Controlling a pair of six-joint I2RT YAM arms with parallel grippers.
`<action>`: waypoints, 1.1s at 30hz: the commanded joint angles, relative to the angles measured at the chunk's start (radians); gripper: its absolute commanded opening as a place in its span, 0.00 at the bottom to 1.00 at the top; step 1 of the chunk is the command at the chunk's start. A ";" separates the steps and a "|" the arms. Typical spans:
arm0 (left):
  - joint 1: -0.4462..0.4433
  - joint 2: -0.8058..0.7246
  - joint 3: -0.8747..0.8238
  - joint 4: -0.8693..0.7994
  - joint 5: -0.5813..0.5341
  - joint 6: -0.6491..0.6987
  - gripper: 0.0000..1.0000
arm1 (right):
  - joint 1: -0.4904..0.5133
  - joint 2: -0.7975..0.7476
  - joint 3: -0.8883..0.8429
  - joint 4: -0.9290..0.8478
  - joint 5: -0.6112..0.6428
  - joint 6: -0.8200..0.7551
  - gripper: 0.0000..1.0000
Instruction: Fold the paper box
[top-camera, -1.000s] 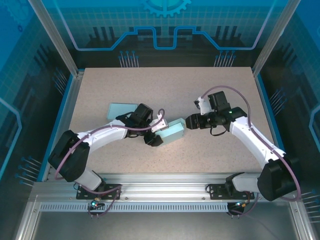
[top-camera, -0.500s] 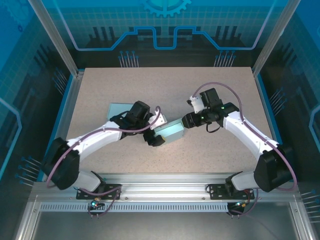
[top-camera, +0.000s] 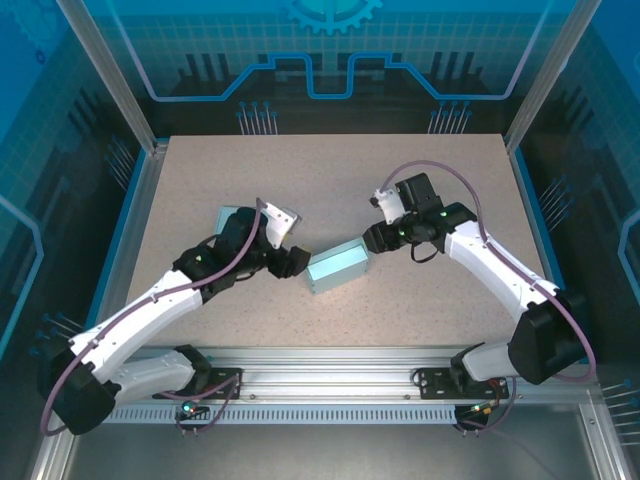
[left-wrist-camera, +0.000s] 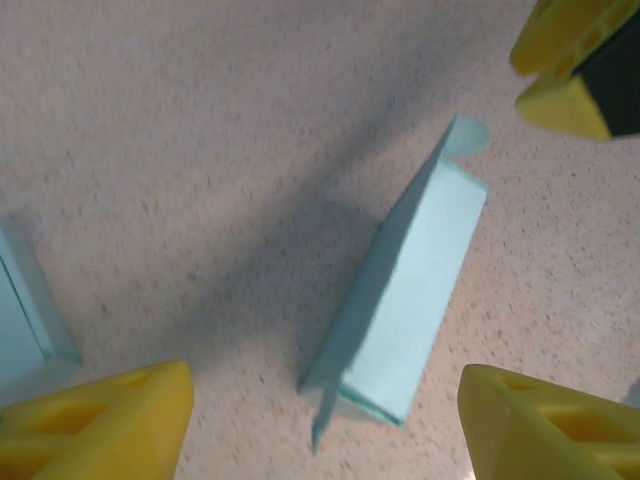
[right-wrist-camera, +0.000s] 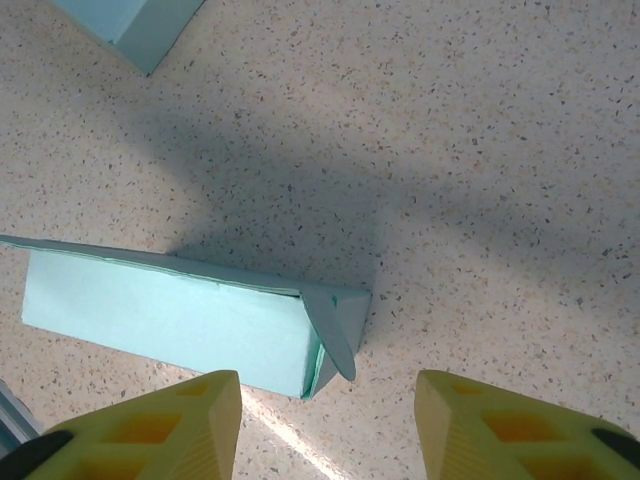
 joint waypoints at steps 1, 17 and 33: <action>-0.049 -0.009 -0.031 -0.097 -0.079 -0.107 0.70 | 0.024 0.025 0.032 -0.028 -0.007 -0.029 0.48; -0.101 0.184 0.056 -0.093 -0.249 -0.070 0.56 | 0.041 0.115 0.051 -0.007 0.026 -0.028 0.46; -0.102 0.247 0.091 -0.119 -0.233 -0.126 0.31 | 0.096 0.123 0.024 0.015 0.044 0.042 0.14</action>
